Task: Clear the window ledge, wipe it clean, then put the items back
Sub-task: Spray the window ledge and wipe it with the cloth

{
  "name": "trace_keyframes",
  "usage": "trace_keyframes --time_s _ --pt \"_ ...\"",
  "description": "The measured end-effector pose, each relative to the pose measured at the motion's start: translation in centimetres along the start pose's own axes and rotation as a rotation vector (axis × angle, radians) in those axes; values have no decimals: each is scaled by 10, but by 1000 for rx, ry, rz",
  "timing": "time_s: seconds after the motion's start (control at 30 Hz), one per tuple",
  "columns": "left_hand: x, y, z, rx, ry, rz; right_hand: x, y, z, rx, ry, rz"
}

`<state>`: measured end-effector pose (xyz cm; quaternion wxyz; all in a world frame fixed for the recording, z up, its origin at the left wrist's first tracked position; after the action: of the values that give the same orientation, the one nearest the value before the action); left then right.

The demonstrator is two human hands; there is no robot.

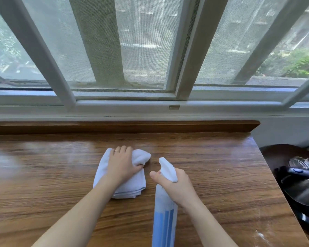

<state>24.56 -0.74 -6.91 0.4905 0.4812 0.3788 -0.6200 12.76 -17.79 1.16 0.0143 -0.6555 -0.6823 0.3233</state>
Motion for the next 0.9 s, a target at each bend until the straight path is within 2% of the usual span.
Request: trace_keyframes --time_s 0.23,0.4,0.7,0.9 --pt "-2 -36 6 73 -46 147 4 5 -2 9 -14 -6" --pt "2 -7 3 82 -19 89 6 10 -8 -7 -38 -15" --pt "-6 68 -15 -87 13 -14 2 16 -10 -11 -38 -19" --pt "-8 70 -16 -115 35 -14 -6 15 -7 -12 -38 -1"
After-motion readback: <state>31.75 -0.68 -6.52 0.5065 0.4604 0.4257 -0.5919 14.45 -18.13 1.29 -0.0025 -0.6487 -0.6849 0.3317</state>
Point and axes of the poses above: each hand's wrist, its own y-axis towards the middle knuckle, its own x-axis out of the palm, z = x × y, the point moved 10 cm from there along y, towards the middle knuckle, and after that the axes turned 4 degrees about -y, right-handed, at the moved point
